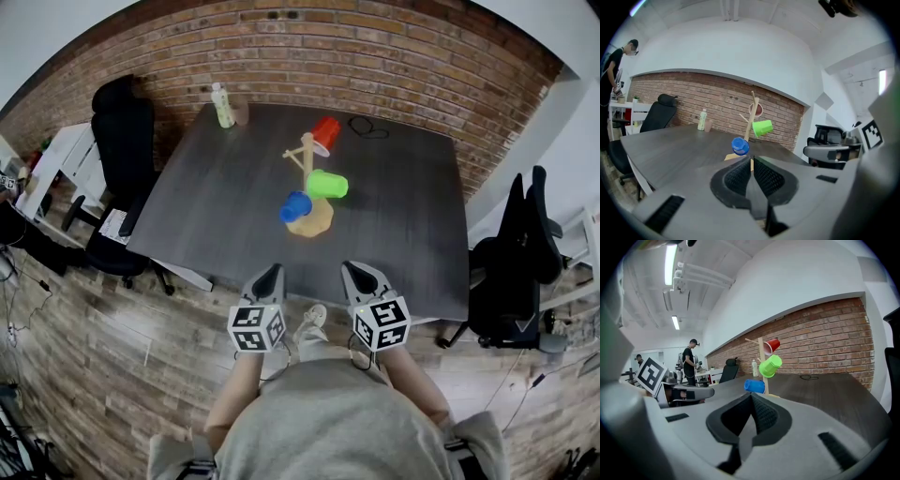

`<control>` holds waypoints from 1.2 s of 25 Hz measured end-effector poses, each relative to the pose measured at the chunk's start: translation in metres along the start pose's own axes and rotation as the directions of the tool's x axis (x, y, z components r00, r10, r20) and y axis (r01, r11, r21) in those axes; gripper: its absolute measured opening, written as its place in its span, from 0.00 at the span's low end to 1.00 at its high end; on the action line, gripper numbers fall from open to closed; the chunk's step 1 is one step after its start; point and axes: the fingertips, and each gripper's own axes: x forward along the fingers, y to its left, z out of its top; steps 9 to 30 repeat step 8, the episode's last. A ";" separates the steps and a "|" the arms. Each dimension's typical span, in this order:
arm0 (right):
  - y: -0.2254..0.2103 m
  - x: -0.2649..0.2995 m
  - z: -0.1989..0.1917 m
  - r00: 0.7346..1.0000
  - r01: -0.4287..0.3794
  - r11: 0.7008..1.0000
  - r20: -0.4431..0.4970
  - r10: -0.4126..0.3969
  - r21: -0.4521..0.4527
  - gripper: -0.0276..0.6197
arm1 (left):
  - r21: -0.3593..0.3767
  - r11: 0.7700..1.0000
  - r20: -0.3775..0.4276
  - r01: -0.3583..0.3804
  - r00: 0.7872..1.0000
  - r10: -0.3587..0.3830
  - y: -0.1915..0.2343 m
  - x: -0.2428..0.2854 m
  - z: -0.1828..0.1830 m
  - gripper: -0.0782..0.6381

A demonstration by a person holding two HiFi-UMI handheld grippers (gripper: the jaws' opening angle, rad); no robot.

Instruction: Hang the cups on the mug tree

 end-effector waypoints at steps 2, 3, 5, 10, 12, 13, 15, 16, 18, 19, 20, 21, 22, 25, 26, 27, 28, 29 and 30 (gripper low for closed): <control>0.000 0.000 0.001 1.000 -0.001 1.000 0.002 0.001 -0.001 0.04 | 0.003 1.000 -0.001 0.000 1.000 0.000 0.000 0.000 0.000 0.14; 0.000 0.000 0.001 1.000 0.000 1.000 0.003 0.000 -0.001 0.04 | 0.003 1.000 -0.001 0.001 1.000 -0.001 0.000 0.000 0.000 0.14; 0.000 0.000 0.001 1.000 0.002 1.000 0.004 -0.002 -0.001 0.04 | 0.004 1.000 -0.002 0.000 1.000 0.000 0.000 0.000 0.000 0.14; -0.001 0.000 0.001 1.000 0.005 1.000 0.005 -0.005 -0.001 0.04 | 0.003 1.000 -0.002 0.001 1.000 -0.001 0.000 0.000 0.000 0.14; -0.001 0.000 0.001 1.000 0.005 1.000 0.005 -0.005 -0.001 0.04 | 0.003 1.000 -0.002 0.001 1.000 -0.001 0.000 0.000 0.000 0.14; -0.001 0.000 0.001 1.000 0.005 1.000 0.005 -0.005 -0.001 0.04 | 0.003 1.000 -0.002 0.001 1.000 -0.001 0.000 0.000 0.000 0.14; -0.001 0.000 0.001 1.000 0.005 1.000 0.005 -0.005 -0.001 0.04 | 0.003 1.000 -0.002 0.001 1.000 -0.001 0.000 0.000 0.000 0.14; -0.001 0.000 0.001 1.000 0.005 1.000 0.005 -0.005 -0.001 0.04 | 0.003 1.000 -0.002 0.001 1.000 -0.001 0.000 0.000 0.000 0.14; -0.001 0.000 0.001 1.000 0.005 1.000 0.005 -0.005 -0.001 0.04 | 0.003 1.000 -0.002 0.001 1.000 -0.001 0.000 0.000 0.000 0.14; -0.001 0.000 0.001 1.000 0.005 1.000 0.005 -0.005 -0.001 0.04 | 0.003 1.000 -0.002 0.001 1.000 -0.001 0.000 0.000 0.000 0.14; -0.001 0.000 0.001 1.000 0.005 1.000 0.005 -0.005 -0.001 0.04 | 0.003 1.000 -0.002 0.001 1.000 -0.001 0.000 0.000 0.000 0.14; -0.001 0.000 0.001 1.000 0.005 1.000 0.005 -0.005 -0.001 0.04 | 0.003 1.000 -0.002 0.001 1.000 -0.001 0.000 0.000 0.000 0.14; -0.001 0.000 0.001 1.000 0.005 1.000 0.005 -0.005 -0.001 0.04 | 0.003 1.000 -0.002 0.001 1.000 -0.001 0.000 0.000 0.000 0.14; -0.001 0.000 0.001 1.000 0.005 1.000 0.005 -0.005 -0.001 0.04 | 0.003 1.000 -0.002 0.001 1.000 -0.001 0.000 0.000 0.000 0.14; -0.001 0.000 0.001 1.000 0.005 1.000 0.005 -0.005 -0.001 0.04 | 0.003 1.000 -0.002 0.001 1.000 -0.001 0.000 0.000 0.000 0.14; -0.001 0.000 0.001 1.000 0.005 1.000 0.005 -0.005 -0.001 0.04 | 0.003 1.000 -0.002 0.001 1.000 -0.001 0.000 0.000 0.000 0.14; -0.001 0.000 0.001 1.000 0.005 1.000 0.005 -0.005 -0.001 0.04 | 0.003 1.000 -0.002 0.001 1.000 -0.001 0.000 0.000 0.000 0.14; -0.001 0.000 0.001 1.000 0.005 1.000 0.005 -0.005 -0.001 0.04 | 0.003 1.000 -0.002 0.001 1.000 -0.001 0.000 0.000 0.000 0.14; -0.001 0.000 0.001 1.000 0.005 1.000 0.005 -0.005 -0.001 0.04 | 0.003 1.000 -0.002 0.001 1.000 -0.001 0.000 0.000 0.000 0.14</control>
